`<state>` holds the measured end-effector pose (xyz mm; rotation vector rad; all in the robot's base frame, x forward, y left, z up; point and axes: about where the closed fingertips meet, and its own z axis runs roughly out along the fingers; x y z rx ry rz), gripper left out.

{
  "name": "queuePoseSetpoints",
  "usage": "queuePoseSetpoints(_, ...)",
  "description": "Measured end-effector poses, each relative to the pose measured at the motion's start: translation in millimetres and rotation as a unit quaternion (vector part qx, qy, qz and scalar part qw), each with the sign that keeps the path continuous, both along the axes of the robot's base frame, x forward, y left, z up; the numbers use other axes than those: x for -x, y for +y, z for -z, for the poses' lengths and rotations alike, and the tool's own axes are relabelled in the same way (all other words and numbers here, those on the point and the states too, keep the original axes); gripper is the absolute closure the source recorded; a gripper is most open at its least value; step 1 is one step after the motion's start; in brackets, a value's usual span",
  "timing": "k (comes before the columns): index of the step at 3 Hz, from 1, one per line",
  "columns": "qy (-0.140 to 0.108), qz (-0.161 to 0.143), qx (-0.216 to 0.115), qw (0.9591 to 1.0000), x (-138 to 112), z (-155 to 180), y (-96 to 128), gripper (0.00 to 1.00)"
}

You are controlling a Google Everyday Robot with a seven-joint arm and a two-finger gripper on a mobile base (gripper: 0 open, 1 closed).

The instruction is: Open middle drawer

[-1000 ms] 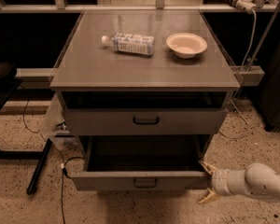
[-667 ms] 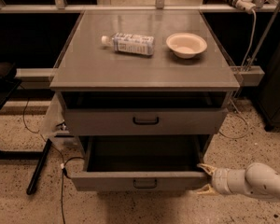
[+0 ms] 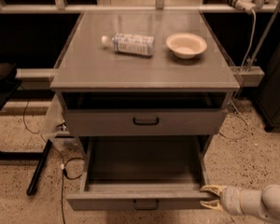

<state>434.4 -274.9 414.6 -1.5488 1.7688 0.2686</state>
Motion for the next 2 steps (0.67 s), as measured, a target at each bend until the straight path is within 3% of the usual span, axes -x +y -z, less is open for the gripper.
queuePoseSetpoints(1,0.000,0.000,0.000,1.0000,0.4,-7.4,0.3,1.00)
queuePoseSetpoints(2,-0.030,-0.009,0.014,0.9994,7.1,-15.7,5.1,1.00)
